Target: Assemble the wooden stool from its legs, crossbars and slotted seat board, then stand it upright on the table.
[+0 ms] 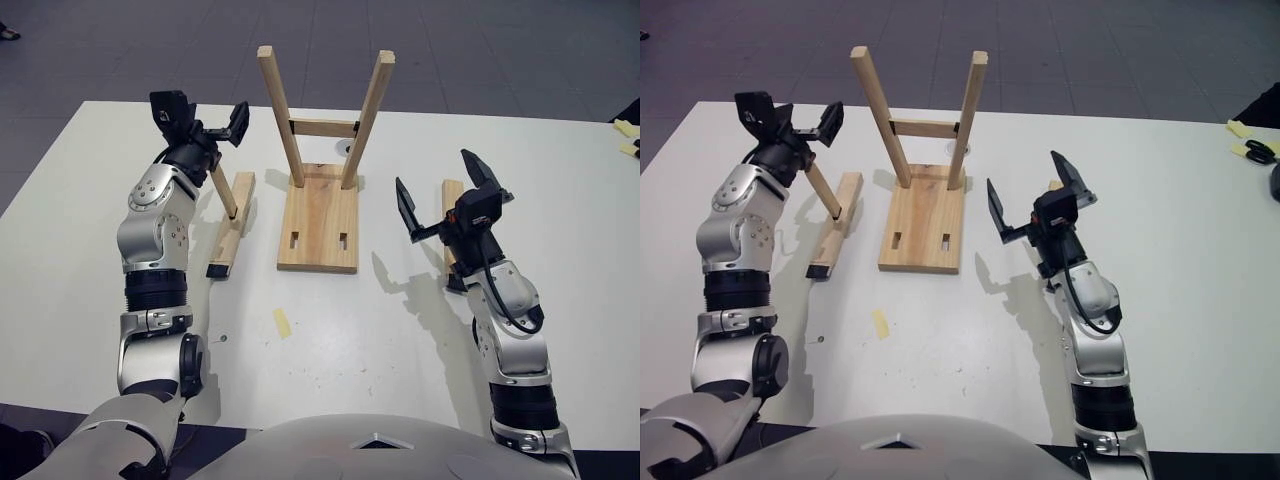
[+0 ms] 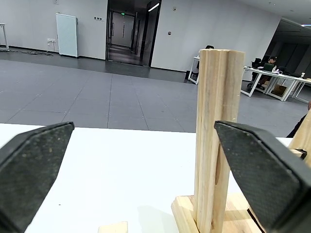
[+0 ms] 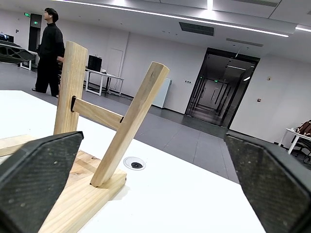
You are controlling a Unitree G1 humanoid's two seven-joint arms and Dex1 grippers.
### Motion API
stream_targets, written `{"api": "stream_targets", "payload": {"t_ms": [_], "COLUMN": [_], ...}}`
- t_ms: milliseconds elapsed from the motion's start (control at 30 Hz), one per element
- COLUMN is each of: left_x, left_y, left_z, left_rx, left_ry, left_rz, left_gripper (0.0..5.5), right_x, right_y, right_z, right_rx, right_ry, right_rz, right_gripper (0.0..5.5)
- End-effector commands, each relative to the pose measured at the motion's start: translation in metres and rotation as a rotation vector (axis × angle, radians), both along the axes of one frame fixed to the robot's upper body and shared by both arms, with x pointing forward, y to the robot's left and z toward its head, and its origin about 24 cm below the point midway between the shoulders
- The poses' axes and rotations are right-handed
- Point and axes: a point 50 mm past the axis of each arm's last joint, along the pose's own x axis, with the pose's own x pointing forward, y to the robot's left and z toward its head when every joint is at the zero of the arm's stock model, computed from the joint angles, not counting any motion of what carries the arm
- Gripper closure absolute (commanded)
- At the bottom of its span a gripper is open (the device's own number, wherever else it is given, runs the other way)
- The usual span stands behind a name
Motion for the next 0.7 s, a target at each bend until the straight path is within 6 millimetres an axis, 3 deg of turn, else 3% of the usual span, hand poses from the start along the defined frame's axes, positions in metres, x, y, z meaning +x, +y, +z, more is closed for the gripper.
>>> {"api": "stream_targets", "payload": {"t_ms": [33, 300, 367, 500, 700], "left_x": [0.002, 0.0, -0.002, -0.003, -0.009], "left_y": [0.007, 0.008, 0.006, 0.01, 0.013], "left_z": [0.015, 0.075, 0.079, 0.055, -0.017], "left_rx": [0.014, 0.05, 0.064, 0.113, 0.18], "left_ry": [-0.05, -0.248, -0.26, -0.173, 0.111], "left_rz": [0.027, 0.047, 0.039, 0.049, 0.062], "left_gripper": [0.14, 0.14, 0.14, 0.14, 0.14], "right_x": [0.0, 0.001, 0.0, 0.0, 0.0], "right_y": [0.001, 0.002, 0.001, 0.001, -0.001], "right_z": [0.002, 0.007, 0.006, 0.006, 0.008], "right_rx": [0.001, 0.007, 0.013, 0.011, 0.014], "right_ry": [-0.006, -0.021, -0.015, -0.01, -0.014], "right_rz": [0.009, 0.011, 0.009, 0.01, 0.0], "right_gripper": [0.1, 0.1, 0.1, 0.1, 0.1]}}
